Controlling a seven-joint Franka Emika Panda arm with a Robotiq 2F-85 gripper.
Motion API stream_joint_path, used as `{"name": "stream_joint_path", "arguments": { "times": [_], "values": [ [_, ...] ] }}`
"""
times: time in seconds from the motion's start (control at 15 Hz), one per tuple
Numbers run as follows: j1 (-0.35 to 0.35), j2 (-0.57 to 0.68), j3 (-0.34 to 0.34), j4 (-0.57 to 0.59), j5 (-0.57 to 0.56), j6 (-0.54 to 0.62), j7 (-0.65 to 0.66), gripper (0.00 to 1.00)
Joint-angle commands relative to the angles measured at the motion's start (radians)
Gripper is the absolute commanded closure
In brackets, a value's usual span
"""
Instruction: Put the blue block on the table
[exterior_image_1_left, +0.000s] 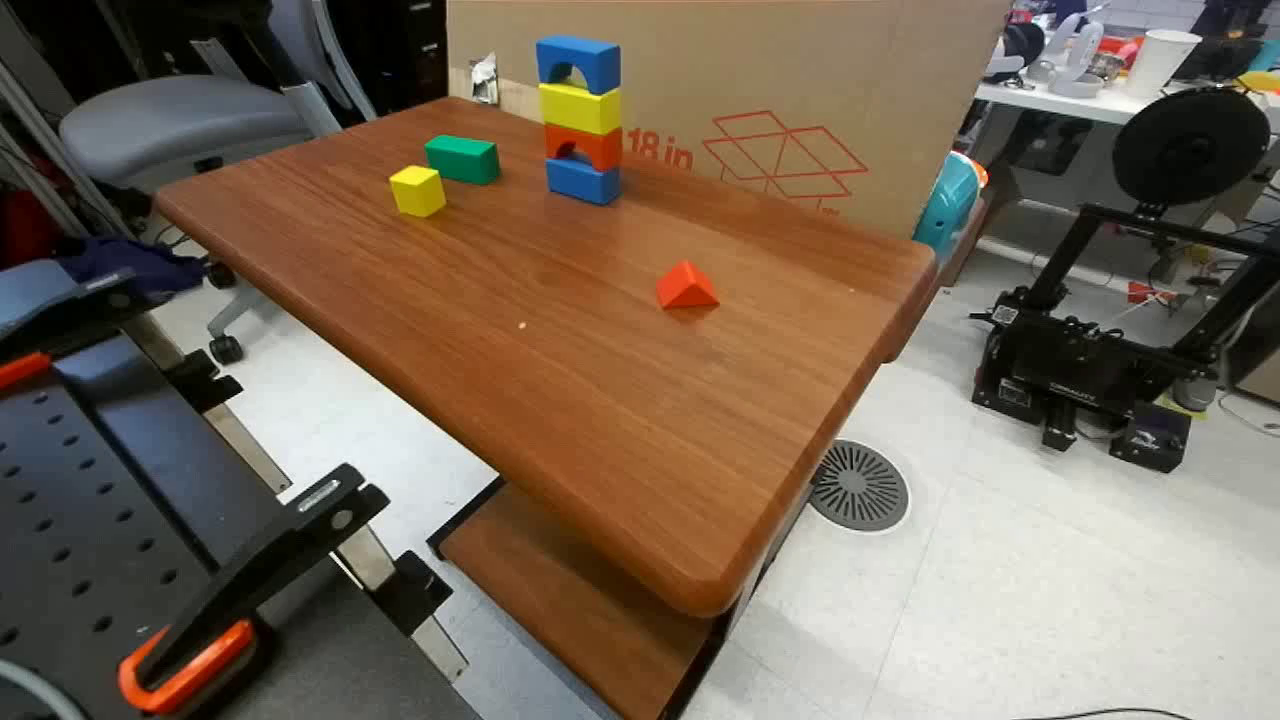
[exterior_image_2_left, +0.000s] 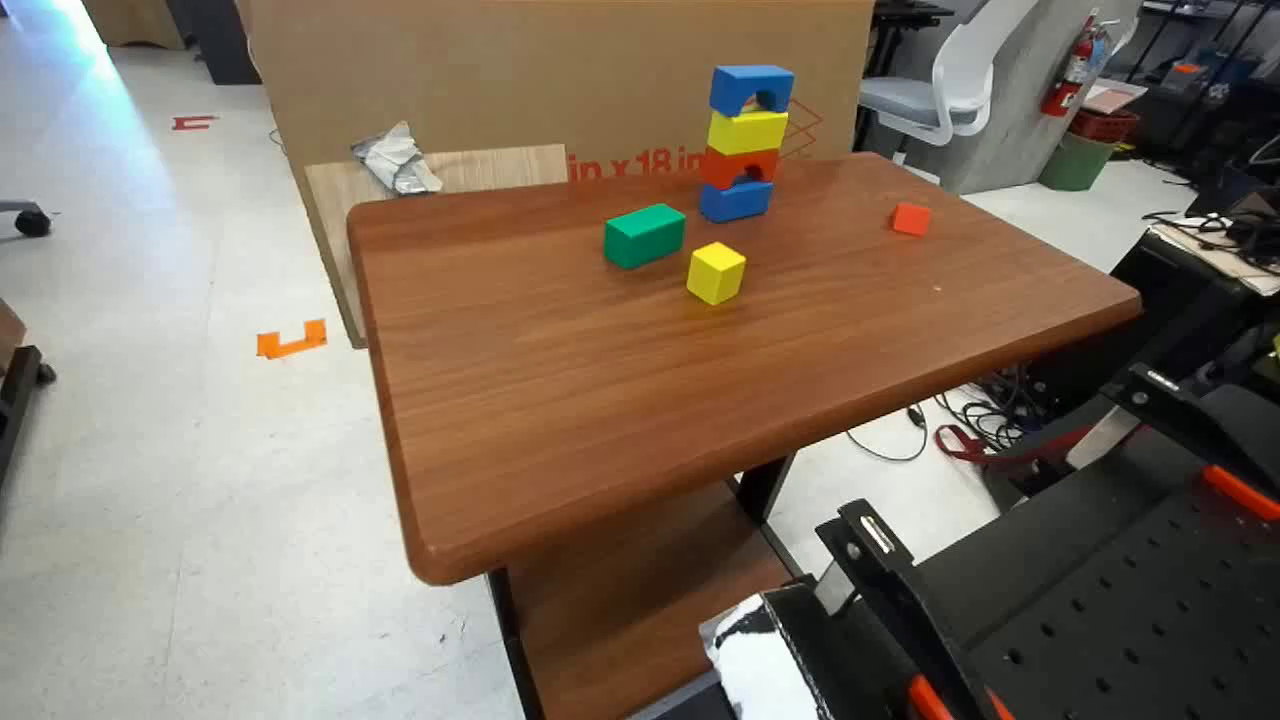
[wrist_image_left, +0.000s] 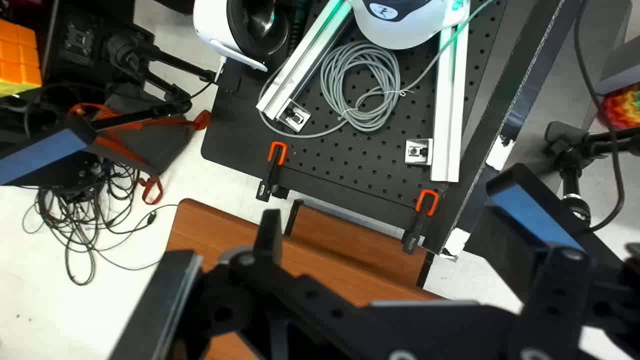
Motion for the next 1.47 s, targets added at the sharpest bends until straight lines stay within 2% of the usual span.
{"name": "stream_joint_path", "arguments": {
  "times": [0.0,0.4,0.67,1.07,1.4],
  "values": [
    [0.037,0.008,-0.025,0.003,-0.011,-0.004,0.018,0.00],
    [0.037,0.008,-0.025,0.003,-0.011,-0.004,0.018,0.00],
    [0.019,0.057,-0.062,-0.025,-0.039,0.079,-0.008,0.00],
    [-0.021,0.268,-0.171,-0.016,-0.090,0.262,-0.062,0.00],
    [-0.061,0.469,-0.245,0.033,-0.080,0.478,-0.109,0.00]
  ]
}}
